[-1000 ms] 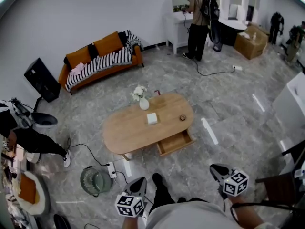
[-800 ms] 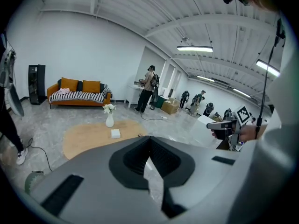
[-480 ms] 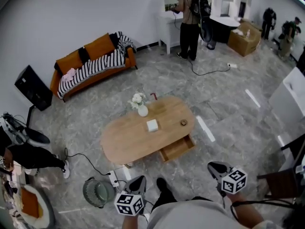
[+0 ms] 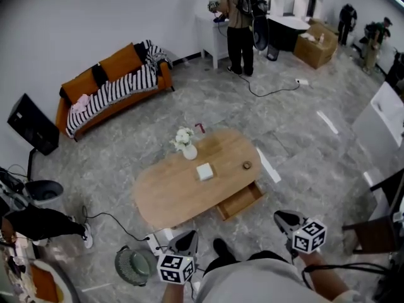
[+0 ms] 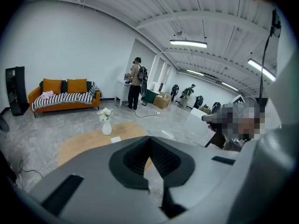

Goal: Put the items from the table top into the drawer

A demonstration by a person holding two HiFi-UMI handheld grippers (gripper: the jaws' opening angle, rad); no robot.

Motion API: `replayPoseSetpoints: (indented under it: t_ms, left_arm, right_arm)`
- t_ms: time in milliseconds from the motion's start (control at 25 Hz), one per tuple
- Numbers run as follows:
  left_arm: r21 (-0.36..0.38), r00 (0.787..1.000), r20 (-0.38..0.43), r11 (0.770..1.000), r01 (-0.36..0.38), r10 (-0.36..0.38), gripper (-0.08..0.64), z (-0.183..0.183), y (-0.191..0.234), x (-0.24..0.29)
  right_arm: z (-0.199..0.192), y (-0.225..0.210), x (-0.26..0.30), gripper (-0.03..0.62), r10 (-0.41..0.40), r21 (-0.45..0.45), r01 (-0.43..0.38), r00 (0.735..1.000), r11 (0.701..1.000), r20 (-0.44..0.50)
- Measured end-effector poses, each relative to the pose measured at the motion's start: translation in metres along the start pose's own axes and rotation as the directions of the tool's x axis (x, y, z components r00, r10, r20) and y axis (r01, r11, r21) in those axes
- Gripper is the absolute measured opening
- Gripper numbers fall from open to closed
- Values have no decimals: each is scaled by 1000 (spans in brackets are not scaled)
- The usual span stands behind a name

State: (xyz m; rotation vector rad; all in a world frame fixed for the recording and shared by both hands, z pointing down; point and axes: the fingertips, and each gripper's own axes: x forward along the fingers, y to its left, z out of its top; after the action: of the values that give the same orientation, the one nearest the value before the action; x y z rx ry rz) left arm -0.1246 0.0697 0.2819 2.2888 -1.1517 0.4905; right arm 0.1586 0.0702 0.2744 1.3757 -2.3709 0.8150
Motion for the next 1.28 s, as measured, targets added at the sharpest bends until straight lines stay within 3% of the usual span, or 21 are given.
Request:
replayPoseSetpoints:
  t_ms: [320, 680, 1280]
  left_arm:
    - [21, 999, -34, 999, 34, -33, 2, 7, 19, 14]
    - [-15, 999, -49, 1000, 21, -22, 2, 6, 22, 31]
    - [-163, 993, -33, 980, -118, 114, 2, 27, 12, 101]
  right_arm:
    - [7, 5, 29, 43, -13, 15, 13, 1000, 1000, -14]
    - [12, -14, 42, 43, -16, 33, 17, 999, 999, -30]
    - [35, -75, 112, 43, 139, -60, -152, 973, 987, -187]
